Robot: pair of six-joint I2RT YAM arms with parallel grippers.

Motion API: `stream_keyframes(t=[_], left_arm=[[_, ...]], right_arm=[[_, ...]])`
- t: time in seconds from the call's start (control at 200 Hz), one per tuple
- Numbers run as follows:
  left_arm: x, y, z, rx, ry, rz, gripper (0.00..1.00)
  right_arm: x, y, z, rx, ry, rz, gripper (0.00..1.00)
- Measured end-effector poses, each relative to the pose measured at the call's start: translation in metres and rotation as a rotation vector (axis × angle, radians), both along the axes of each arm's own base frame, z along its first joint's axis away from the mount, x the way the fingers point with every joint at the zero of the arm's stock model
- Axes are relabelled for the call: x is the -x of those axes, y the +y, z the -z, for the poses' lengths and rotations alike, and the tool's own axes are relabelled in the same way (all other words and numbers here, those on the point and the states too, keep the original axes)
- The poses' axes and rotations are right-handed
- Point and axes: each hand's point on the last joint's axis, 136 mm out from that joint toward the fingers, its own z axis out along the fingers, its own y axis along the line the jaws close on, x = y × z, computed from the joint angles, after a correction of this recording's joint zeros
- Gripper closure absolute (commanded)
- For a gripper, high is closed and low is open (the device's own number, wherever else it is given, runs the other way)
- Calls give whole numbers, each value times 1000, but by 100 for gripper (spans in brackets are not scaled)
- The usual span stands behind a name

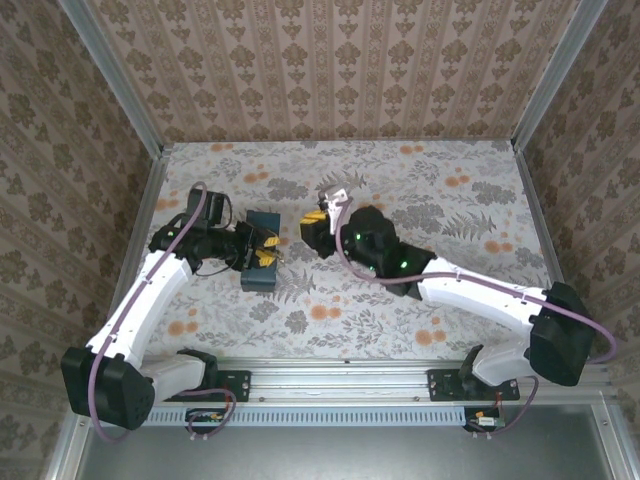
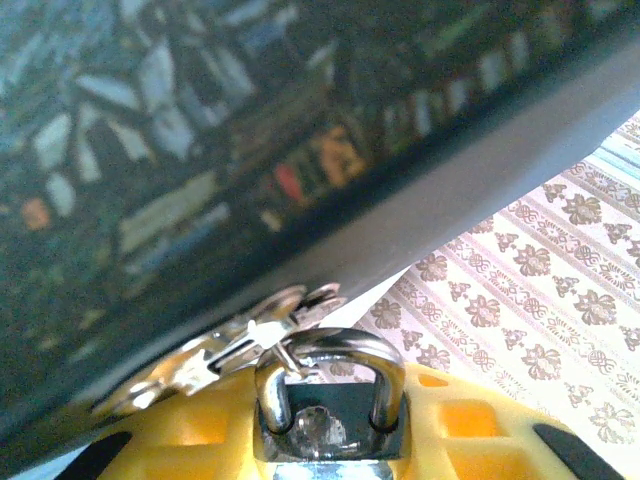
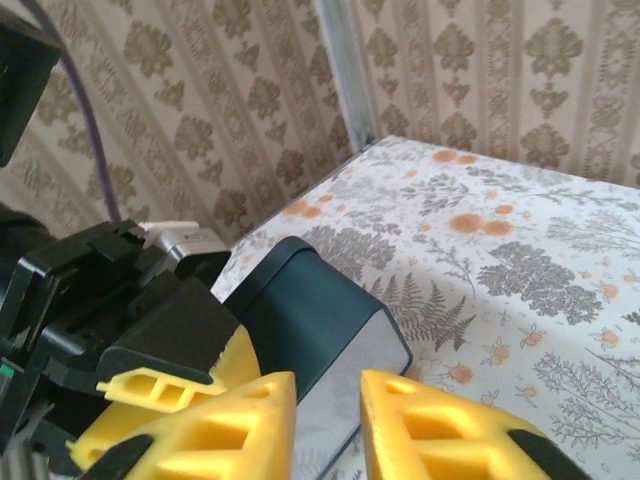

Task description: Unlock the padlock with the key

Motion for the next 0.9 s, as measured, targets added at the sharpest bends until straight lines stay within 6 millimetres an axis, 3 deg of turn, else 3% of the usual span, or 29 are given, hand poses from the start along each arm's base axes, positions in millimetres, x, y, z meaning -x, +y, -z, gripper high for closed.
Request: stream_keyframes(t=[0.085, 0.175, 0.315, 0.4, 0.535, 0.9], left_arm=[[1, 0, 1, -3, 1, 4, 100], [1, 1, 1, -6, -1, 8, 100], [2, 0, 6, -18, 15, 26, 100], [3, 0, 8, -29, 36, 40, 100], [4, 0, 1, -32, 35, 56, 100], [5, 0, -1, -35, 36, 62, 100]], right_arm=[[14, 9, -1, 52, 10, -122, 73], [37, 21, 4, 156, -90, -245, 69], [72, 27, 50, 405, -384, -363, 70], [60, 25, 73, 561, -532, -365, 70], [37, 31, 80, 702, -733, -345, 71], [35, 48, 64, 793, -1011, -357, 73]])
